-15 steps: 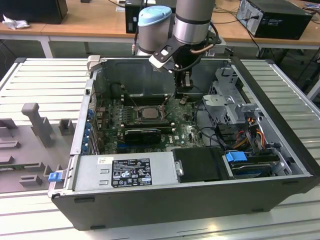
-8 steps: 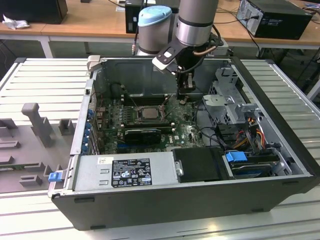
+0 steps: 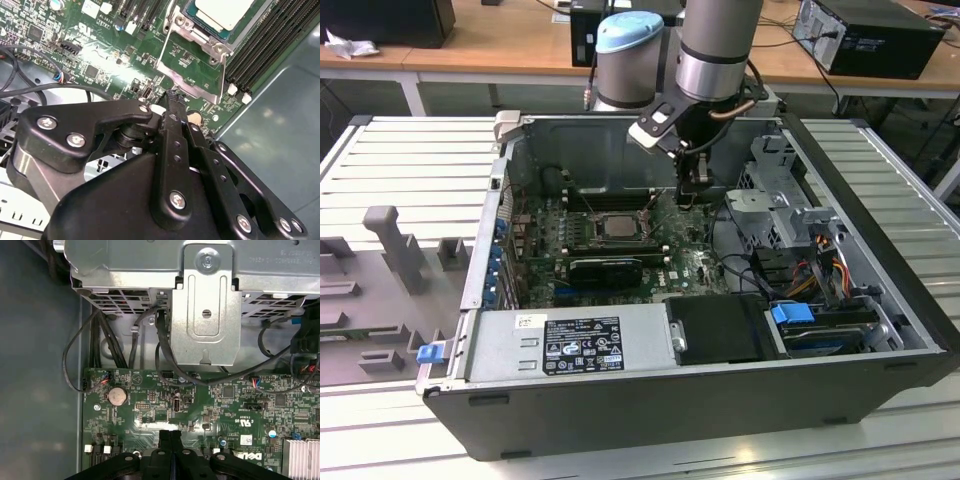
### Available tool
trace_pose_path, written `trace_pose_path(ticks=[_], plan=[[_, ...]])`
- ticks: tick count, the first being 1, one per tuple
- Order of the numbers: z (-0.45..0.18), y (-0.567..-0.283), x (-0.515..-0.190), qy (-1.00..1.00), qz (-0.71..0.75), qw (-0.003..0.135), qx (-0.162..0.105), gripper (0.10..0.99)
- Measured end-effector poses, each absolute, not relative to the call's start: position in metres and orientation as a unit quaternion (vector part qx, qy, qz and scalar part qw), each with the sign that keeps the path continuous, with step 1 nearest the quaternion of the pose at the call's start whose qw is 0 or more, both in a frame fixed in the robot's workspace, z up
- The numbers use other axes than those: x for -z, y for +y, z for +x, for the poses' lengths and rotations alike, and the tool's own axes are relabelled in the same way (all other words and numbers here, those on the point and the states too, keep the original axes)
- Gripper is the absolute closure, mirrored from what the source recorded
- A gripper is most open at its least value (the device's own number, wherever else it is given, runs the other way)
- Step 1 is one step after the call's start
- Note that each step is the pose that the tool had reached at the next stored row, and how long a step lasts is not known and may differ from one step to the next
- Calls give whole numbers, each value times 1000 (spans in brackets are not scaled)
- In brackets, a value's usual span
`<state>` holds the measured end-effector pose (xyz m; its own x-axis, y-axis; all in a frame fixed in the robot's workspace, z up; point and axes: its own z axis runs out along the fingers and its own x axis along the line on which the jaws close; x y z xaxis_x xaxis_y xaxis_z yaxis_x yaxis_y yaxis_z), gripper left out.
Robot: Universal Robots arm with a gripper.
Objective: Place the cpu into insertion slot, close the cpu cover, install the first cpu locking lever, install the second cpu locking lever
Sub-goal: 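Close the cpu cover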
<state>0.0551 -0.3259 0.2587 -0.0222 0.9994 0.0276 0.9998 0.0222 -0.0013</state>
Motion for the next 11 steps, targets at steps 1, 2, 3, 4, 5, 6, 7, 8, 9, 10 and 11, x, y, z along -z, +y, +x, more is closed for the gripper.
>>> trace_pose_path(ticks=[1, 2, 3, 4, 5, 6, 7, 8, 9, 10, 11], plan=[[55, -326, -258, -716, -698, 11, 10, 980], [55, -326, -258, -716, -698, 12, 10, 980], [54, -326, -258, -716, -697, 12, 10, 980], [53, -326, -258, -717, -697, 12, 11, 980], [52, -326, -258, -716, -697, 12, 11, 980], [51, -326, -258, -716, -697, 13, 11, 980], [49, -326, -258, -716, -697, 13, 12, 980], [48, -326, -258, -716, -697, 13, 12, 980], [47, -326, -257, -716, -697, 14, 13, 980], [46, -326, -257, -716, -697, 14, 13, 980], [46, -326, -257, -716, -697, 15, 13, 980]])
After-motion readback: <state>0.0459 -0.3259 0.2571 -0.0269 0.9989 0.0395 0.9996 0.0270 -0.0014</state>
